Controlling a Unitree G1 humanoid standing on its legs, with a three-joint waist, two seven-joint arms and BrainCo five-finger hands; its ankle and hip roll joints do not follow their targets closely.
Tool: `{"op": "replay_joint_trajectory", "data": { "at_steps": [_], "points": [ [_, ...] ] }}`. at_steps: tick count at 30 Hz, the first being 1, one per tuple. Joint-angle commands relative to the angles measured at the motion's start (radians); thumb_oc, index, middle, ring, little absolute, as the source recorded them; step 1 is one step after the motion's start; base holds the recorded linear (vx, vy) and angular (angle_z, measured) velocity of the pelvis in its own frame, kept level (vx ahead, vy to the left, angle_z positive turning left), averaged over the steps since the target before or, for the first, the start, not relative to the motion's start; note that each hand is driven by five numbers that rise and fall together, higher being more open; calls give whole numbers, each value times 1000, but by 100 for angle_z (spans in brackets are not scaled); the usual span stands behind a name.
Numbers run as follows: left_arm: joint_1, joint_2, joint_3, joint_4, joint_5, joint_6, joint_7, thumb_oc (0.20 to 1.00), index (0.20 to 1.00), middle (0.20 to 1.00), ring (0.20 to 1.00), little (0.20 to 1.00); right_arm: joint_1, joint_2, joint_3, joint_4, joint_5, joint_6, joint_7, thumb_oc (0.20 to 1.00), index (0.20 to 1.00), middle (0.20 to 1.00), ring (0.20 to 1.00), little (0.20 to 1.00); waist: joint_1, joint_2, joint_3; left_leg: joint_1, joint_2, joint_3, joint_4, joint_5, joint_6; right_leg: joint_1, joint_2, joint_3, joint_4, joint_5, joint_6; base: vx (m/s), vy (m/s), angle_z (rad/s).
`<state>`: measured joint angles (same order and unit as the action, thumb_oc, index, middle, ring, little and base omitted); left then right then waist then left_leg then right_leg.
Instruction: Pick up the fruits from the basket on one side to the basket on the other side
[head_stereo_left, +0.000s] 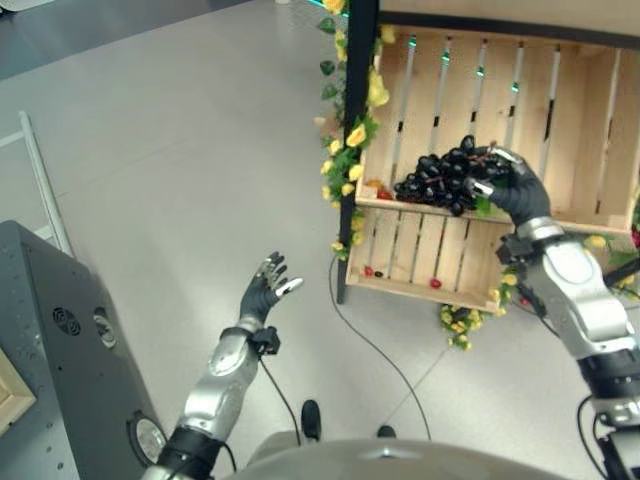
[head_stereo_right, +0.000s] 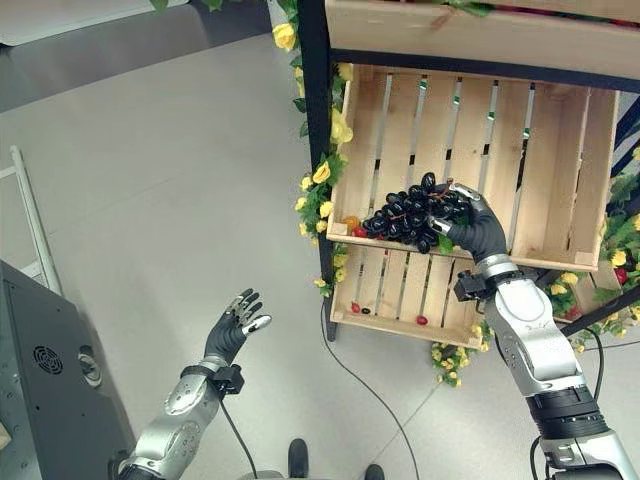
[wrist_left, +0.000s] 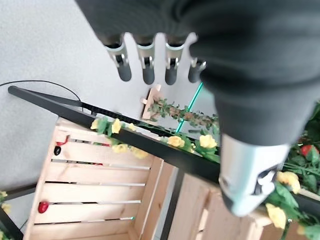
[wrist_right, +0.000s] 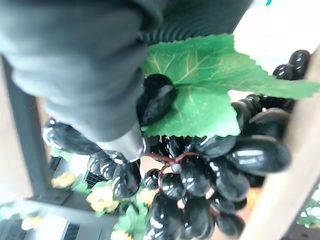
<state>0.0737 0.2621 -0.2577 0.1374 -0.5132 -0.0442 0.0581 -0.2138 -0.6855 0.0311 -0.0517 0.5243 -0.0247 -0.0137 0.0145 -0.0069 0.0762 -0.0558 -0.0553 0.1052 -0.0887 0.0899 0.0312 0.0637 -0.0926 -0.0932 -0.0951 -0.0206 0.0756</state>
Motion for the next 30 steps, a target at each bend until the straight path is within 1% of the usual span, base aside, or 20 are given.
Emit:
{"op": "replay_joint_trajectory", "data": {
  "at_steps": [1,8,10,11,13,16,18,19,23,24,27,28,29,30],
  "points": [
    [-3,7,-24,-36,28,-46,-15,1000,1000,1000,1000,1000,-141,-46,-23,87,56,-79,-46,200,200,200,200,200,23,-36,-77,31,-23,-18,1,-101,-36,-16,-21,-14,33,-40,35,2,-20,6],
    [1,11,-41,-45,17,-46,-11,1000,1000,1000,1000,1000,-274,-88,33,193,83,-84,-84,200,200,200,200,200,30,-43,-77,34,-21,-18,1,-103,-37,-11,-20,-18,30,-40,33,0,0,0],
    [2,19,-52,-45,12,-47,-11,1000,1000,1000,1000,1000,-342,-124,62,252,90,-80,-103,200,200,200,200,200,36,-48,-78,35,-22,-20,1,-102,-38,-9,-19,-20,30,-40,33,0,0,0],
    [2,17,-50,-45,12,-47,-11,1000,1000,1000,1000,1000,-347,-124,65,256,91,-81,-103,200,200,200,200,200,35,-47,-77,35,-22,-20,1,-103,-38,-9,-19,-20,30,-40,33,0,0,0],
    [1,29,-60,-45,4,-46,-10,1000,1000,1000,1000,1000,-431,-166,107,326,101,-75,-115,200,200,200,200,200,41,-53,-77,34,-22,-22,1,-102,-40,-9,-17,-23,32,-42,32,0,0,0],
    [2,34,-64,-49,-6,-47,-14,1000,1000,1000,1000,1000,-518,-197,162,393,106,-66,-122,200,200,200,200,200,42,-56,-76,34,-22,-24,1,-102,-41,-9,-16,-24,33,-43,30,0,0,0],
    [3,37,-67,-50,-8,-46,-14,1000,1000,1000,1000,1000,-541,-200,170,414,114,-63,-130,200,200,200,200,200,44,-57,-76,34,-21,-24,1,-102,-42,-9,-16,-26,34,-43,30,0,0,0],
    [3,44,-70,-55,-13,-46,-15,1000,1000,1000,1000,1000,-591,-213,199,453,120,-59,-133,200,200,200,200,200,47,-58,-75,32,-20,-24,1,-102,-43,-11,-16,-27,33,-42,30,0,0,0],
    [3,50,-72,-59,-19,-44,-17,1000,1000,1000,1000,1000,-658,-225,235,512,122,-53,-145,200,200,200,200,200,50,-58,-72,28,-19,-26,1,-101,-43,-15,-15,-28,35,-43,29,0,0,0],
    [4,54,-76,-59,-21,-44,-18,1000,1000,1000,1000,1000,-675,-230,242,533,117,-48,-152,200,200,200,200,200,52,-59,-71,26,-19,-27,1,-100,-44,-15,-16,-29,36,-43,29,0,0,0],
    [4,67,-80,-61,-23,-42,-19,1000,1000,1000,1000,1000,-765,-266,316,620,1,-11,-156,200,200,200,200,200,58,-65,-65,19,-19,-27,1,-98,-44,-23,-15,-33,42,-44,28,2,-4,2],
    [4,64,-78,-61,-23,-42,-19,1000,1000,1000,1000,1000,-772,-266,322,624,1,-12,-155,200,200,200,200,200,57,-63,-65,19,-19,-27,1,-98,-44,-24,-15,-32,42,-44,28,0,0,0],
    [-3,81,-75,-63,-21,-43,-21,1000,1000,1000,1000,1000,-861,-320,431,684,-137,36,-133,1000,1000,1000,1000,1000,59,-69,-62,14,-19,-28,1,-96,-46,-28,-14,-35,44,-43,27,-13,-6,5],
    [-6,83,-71,-70,-19,-44,-22,1000,1000,1000,1000,1000,-900,-341,476,686,-199,50,-127,1000,1000,1000,1000,1000,57,-69,-60,13,-18,-27,1,-96,-46,-30,-14,-35,46,-43,26,-7,-10,6]
  ]
}}
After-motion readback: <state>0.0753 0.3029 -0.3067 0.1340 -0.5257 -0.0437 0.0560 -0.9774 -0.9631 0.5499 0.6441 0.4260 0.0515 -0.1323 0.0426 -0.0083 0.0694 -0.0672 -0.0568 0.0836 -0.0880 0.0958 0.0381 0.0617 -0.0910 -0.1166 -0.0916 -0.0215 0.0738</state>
